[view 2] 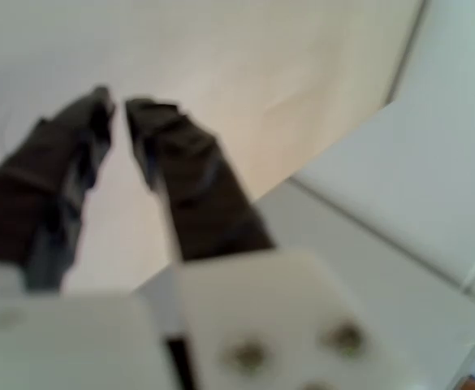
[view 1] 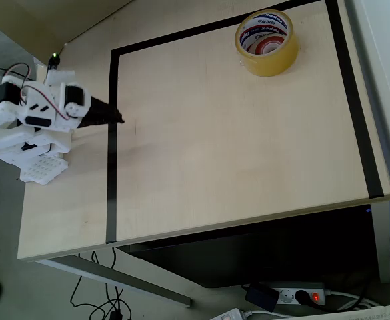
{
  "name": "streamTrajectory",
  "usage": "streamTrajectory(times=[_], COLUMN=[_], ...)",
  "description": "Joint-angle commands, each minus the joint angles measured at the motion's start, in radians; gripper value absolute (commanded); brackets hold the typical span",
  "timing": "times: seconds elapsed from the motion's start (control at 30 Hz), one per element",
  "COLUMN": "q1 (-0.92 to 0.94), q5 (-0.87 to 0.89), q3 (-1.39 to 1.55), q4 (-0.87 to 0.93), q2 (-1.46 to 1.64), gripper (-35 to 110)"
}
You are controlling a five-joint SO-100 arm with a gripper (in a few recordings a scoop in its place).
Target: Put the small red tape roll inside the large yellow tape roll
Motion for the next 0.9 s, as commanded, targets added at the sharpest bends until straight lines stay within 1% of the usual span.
streamTrajectory(times=[0.0,0.33,0.53,0.87], q1=[0.064,0.064,-0.002,-0.032], q5=[0.021,0.054,0.061,0.061], q3=[0.026,0.137,0.138,0.138], q4=[0.021,0.055,0.117,0.152], q2=[0.074,0.074,0.074,0.075], gripper=[0,0,0,0])
